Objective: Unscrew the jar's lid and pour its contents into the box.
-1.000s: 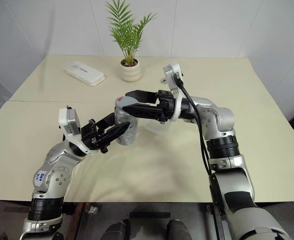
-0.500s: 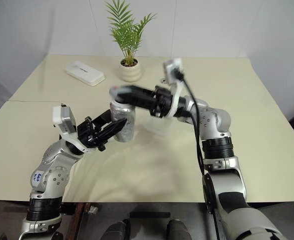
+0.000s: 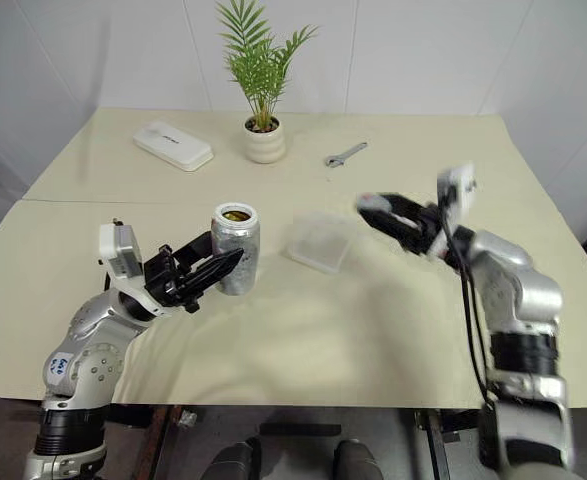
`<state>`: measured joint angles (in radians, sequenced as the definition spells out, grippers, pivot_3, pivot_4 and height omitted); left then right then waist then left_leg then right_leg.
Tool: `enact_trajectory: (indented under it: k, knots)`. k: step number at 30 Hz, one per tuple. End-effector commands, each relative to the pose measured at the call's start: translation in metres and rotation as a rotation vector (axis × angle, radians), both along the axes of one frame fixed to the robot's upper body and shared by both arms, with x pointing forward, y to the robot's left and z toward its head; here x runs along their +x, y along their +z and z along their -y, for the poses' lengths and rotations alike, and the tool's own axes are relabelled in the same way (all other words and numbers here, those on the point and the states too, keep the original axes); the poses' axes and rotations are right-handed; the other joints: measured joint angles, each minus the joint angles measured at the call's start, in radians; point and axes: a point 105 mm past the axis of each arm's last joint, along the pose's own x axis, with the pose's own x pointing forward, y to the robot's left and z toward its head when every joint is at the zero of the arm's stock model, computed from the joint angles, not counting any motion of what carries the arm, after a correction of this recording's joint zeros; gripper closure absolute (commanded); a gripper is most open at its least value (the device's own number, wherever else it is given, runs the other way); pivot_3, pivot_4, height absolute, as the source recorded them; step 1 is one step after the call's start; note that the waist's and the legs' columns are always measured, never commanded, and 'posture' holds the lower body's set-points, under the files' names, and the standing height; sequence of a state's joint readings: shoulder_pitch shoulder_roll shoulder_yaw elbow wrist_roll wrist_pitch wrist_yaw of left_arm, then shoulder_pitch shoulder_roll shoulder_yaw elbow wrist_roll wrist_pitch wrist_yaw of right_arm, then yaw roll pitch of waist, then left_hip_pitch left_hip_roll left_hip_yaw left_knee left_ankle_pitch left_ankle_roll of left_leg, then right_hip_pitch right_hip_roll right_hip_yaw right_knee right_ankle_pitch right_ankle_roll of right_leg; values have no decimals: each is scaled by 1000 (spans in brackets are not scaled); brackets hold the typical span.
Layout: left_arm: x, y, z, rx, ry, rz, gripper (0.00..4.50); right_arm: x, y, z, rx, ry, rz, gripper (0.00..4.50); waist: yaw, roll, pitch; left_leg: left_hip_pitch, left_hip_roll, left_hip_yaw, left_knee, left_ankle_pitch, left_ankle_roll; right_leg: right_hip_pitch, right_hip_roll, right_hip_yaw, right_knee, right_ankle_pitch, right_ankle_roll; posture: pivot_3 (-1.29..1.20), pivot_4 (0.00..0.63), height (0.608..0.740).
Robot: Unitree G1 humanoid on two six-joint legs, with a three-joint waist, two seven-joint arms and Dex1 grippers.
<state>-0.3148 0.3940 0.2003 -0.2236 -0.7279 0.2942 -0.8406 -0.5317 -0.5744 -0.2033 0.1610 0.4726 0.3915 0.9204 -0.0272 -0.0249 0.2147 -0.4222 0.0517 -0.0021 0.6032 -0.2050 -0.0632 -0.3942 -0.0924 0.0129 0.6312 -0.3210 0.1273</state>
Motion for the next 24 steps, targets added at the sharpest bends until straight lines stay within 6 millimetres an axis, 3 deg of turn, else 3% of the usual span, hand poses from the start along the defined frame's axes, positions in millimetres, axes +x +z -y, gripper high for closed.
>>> enact_trajectory:
  k: [1,11,12,15,16,19,24]
  knots:
    - [-2,12,-2,-19,2,45,2546,-4,-12,10,-56,-78,67,1985,-6,0,0,0,0,1,0,0,0,0,0,1,0,0,0,0,150,740]
    - [5,16,6,-29,-27,48,2546,-2,-50,32,-37,-223,4,1985,1,0,0,2,0,4,3,2,0,2,2,7,-4,7,4,0,150,740]
    - [7,18,8,-32,-30,51,2546,-3,-50,35,-28,-226,-6,1265,3,0,0,1,0,4,3,2,1,2,2,7,-4,7,5,0,150,740]
    - [12,21,11,-38,-39,56,2546,-6,-49,41,-33,-234,-2,351,4,0,0,1,-1,5,3,2,1,2,1,8,-4,8,6,0,150,740]
    - [14,21,12,-38,-41,56,2546,-6,-46,44,-39,-239,9,37,4,0,0,1,-1,5,3,2,1,2,2,8,-4,8,6,0,150,740]
    - [18,23,14,-38,-46,54,2546,-10,-32,44,-49,-211,46,11,2,0,0,1,-1,5,3,1,1,2,2,9,-5,8,6,0,150,740]
    - [35,28,15,-13,-55,58,2546,-26,16,-2,-85,45,104,11,-3,0,0,2,0,7,3,1,2,1,3,11,-4,8,6,0,150,740]
